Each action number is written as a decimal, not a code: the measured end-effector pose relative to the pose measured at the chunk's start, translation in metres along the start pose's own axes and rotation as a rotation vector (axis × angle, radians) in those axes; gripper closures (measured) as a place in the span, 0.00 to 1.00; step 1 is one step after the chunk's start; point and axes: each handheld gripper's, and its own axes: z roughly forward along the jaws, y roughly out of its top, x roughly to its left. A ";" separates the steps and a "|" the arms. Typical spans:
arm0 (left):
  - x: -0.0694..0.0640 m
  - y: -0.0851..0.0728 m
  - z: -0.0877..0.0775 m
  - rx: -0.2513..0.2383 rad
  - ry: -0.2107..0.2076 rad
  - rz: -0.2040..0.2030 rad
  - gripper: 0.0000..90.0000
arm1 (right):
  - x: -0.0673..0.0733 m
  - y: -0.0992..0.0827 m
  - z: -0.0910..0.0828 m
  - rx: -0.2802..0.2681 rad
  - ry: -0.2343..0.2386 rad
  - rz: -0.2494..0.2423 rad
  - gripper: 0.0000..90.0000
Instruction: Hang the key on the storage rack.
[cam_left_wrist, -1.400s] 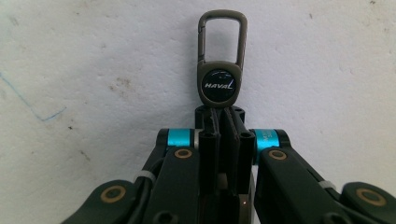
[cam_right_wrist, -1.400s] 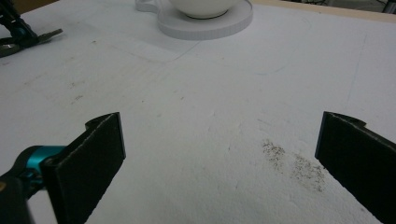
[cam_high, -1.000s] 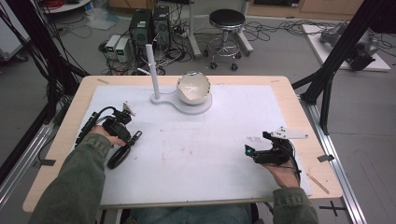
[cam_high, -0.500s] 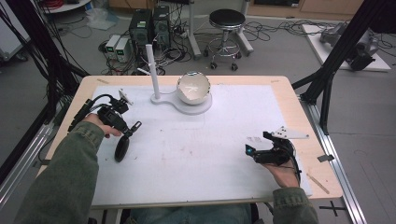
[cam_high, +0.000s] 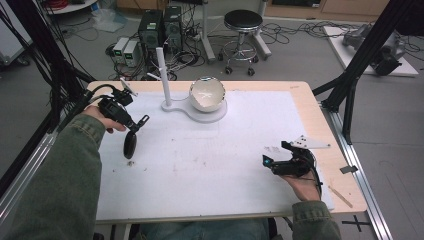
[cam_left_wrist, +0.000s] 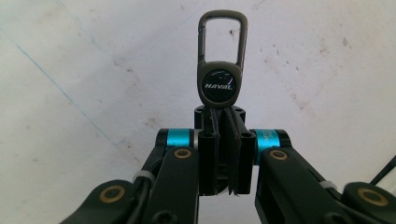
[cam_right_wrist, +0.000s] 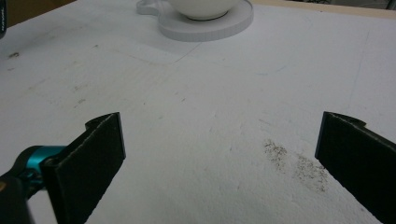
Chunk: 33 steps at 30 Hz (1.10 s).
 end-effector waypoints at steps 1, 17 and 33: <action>0.000 0.001 -0.003 -0.003 0.000 0.003 0.93 | 0.000 0.000 0.000 0.000 0.000 0.000 0.01; -0.012 0.038 -0.050 -0.011 0.015 0.076 0.93 | 0.000 0.000 0.000 0.006 0.001 -0.003 0.01; -0.031 0.096 -0.089 -0.064 0.067 0.146 0.93 | -0.001 -0.001 -0.003 0.001 -0.003 0.006 0.01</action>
